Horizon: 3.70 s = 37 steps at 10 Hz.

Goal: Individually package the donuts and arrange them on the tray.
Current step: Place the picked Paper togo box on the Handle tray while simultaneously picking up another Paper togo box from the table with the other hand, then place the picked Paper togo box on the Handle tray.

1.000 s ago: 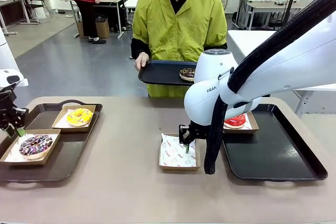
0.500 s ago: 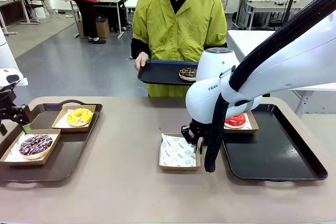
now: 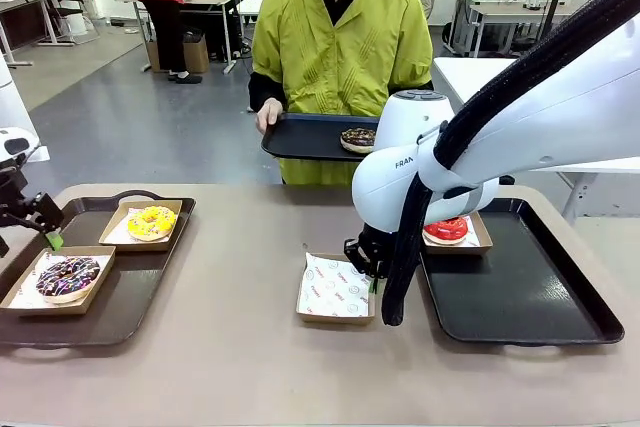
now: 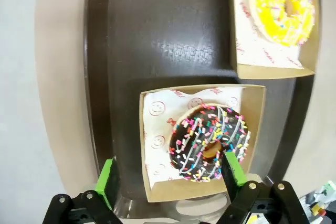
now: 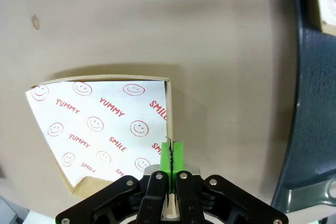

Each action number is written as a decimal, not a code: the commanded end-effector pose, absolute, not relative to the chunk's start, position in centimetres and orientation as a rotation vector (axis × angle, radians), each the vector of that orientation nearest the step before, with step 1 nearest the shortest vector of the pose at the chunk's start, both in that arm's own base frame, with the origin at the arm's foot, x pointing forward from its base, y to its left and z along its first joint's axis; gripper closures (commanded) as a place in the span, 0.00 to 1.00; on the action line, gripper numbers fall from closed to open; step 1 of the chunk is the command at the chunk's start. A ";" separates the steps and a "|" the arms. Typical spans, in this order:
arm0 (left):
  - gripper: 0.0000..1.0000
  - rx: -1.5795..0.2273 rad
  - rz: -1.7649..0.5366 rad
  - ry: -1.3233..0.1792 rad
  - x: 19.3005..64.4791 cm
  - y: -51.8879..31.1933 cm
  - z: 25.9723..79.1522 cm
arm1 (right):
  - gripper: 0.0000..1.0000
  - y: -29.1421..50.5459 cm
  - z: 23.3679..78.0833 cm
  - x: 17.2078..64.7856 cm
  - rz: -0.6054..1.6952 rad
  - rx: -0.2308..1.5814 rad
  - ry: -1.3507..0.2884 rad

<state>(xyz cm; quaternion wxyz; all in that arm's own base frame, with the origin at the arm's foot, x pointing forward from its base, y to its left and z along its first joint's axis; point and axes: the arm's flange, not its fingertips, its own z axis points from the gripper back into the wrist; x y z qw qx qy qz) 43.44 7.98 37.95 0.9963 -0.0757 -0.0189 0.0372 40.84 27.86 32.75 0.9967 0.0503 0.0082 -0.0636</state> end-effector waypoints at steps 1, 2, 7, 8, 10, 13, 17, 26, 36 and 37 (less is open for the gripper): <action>0.00 -0.365 0.033 -0.048 42.4 10.3 40.0 | 1.00 28.6 34.9 40.3 -0.141 0.123 0.021; 0.00 -0.526 0.034 -0.068 41.5 12.1 41.4 | 1.00 28.4 37.5 40.3 -0.135 0.143 -0.001; 0.00 -1.200 0.092 -0.183 38.7 24.1 43.5 | 1.00 26.8 48.1 43.1 -0.164 0.159 -0.078; 0.00 -1.288 0.127 -0.172 38.6 26.3 43.1 | 1.00 26.5 49.3 44.7 -0.140 0.146 -0.066; 0.00 -1.372 0.180 -0.157 37.9 30.1 42.2 | 1.00 26.2 50.7 48.1 -0.129 0.119 -0.065; 0.00 -1.376 0.203 -0.140 36.6 29.7 41.1 | 1.00 27.3 50.1 52.9 -0.019 0.045 -0.079; 0.00 -1.376 0.203 -0.140 36.6 29.7 41.1 | 1.00 28.3 47.5 55.8 0.013 0.017 -0.073; 0.00 -1.376 0.203 -0.140 36.6 29.7 41.1 | 1.00 28.2 48.1 54.4 0.004 0.048 -0.078; 0.00 -1.376 0.203 -0.140 36.6 29.7 41.1 | 1.00 28.2 48.1 54.4 0.004 0.048 -0.078; 0.00 -1.376 0.203 -0.140 36.6 29.7 41.1 | 1.00 28.2 48.1 54.4 0.004 0.048 -0.078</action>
